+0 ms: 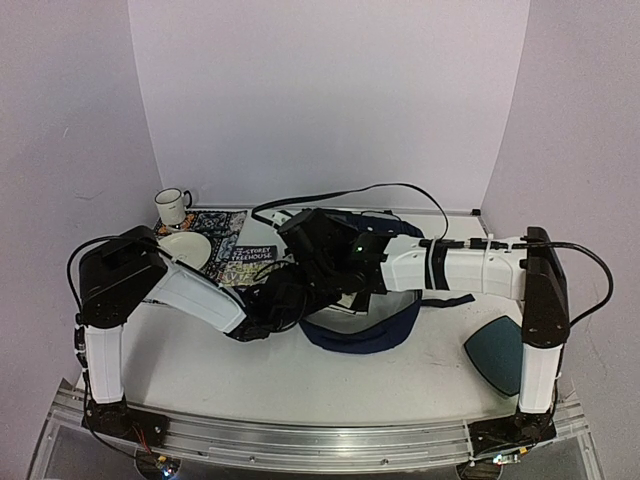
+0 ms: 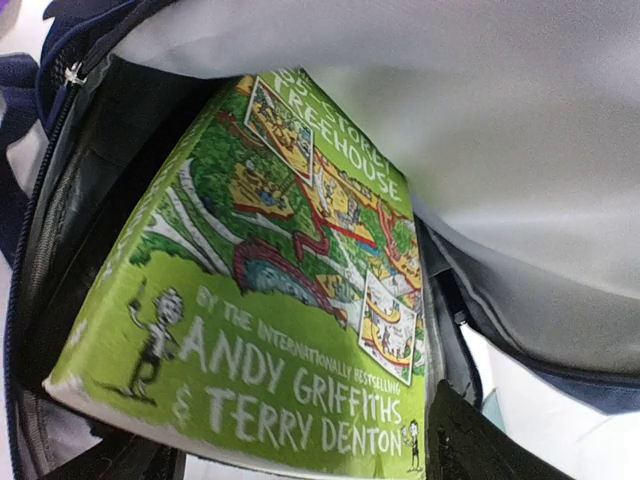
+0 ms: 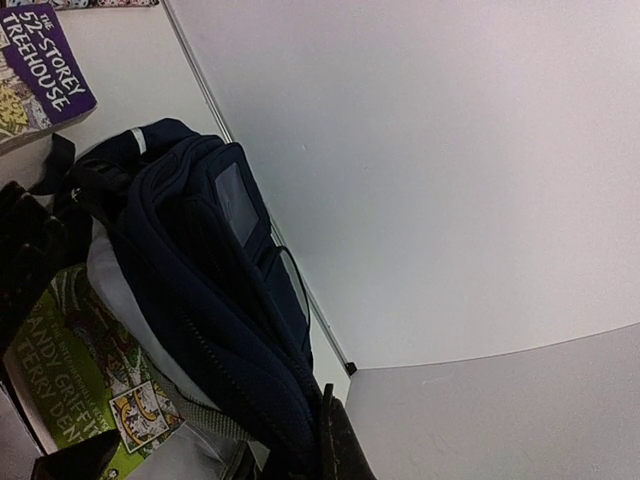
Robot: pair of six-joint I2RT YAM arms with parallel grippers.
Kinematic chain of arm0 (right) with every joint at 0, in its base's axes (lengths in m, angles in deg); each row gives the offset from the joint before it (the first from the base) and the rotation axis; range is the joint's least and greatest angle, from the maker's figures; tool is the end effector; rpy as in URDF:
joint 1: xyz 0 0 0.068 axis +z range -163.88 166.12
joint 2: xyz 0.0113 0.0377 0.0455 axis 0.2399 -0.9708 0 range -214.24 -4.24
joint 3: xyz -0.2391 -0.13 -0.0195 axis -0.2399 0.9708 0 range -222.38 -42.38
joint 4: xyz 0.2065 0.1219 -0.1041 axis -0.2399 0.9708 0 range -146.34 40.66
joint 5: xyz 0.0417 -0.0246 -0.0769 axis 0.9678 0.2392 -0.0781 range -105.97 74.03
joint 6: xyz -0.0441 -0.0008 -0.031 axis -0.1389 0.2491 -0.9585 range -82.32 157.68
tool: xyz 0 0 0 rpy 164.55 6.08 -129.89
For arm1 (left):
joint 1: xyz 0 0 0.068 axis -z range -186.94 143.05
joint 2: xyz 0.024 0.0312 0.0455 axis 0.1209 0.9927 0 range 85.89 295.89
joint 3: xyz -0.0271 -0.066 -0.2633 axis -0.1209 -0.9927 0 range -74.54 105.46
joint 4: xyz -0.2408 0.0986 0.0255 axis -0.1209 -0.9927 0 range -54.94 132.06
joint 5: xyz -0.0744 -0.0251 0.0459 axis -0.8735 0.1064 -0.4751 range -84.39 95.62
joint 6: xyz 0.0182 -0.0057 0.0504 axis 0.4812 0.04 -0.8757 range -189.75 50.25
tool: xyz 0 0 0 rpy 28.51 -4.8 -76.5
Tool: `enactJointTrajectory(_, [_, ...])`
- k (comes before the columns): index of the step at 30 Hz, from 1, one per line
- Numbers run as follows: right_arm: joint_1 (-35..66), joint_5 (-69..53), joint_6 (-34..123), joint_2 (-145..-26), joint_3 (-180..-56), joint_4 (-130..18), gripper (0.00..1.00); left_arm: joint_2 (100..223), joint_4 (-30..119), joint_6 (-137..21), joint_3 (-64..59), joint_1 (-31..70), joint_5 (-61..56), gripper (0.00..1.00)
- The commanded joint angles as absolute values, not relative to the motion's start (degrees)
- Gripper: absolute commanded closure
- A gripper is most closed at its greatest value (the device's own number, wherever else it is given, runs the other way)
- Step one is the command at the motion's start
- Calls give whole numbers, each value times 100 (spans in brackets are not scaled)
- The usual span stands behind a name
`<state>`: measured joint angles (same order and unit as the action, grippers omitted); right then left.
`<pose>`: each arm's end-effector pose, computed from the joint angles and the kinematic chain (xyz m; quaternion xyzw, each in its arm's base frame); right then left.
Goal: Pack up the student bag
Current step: Place the book in the largest pocket of the bag.
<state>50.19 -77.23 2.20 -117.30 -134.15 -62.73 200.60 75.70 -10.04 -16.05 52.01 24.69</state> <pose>0.2299 0.4014 0.3000 -0.3204 0.6776 -0.2619 0.6079 0.2245 -0.3504 0.1418 -0.0974 0.8197 -0.4005 0.3977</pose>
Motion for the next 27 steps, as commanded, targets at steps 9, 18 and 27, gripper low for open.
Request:
enactJointTrajectory(9, [5036, -7788, 707, -11253, -13238, -6679, 100, 18908, 6397, -1760, -2021, 5379, 2830, 10])
enactJointTrajectory(18, [4756, -7824, 1312, -10815, -12367, -6399, 100, 17638, 6378, -2111, -2962, 5374, 2246, 7])
enactJointTrajectory(27, [4398, -7765, 1886, -10374, -11794, -5961, 100, 16681, 5746, -2275, -3528, 5062, 2141, 8])
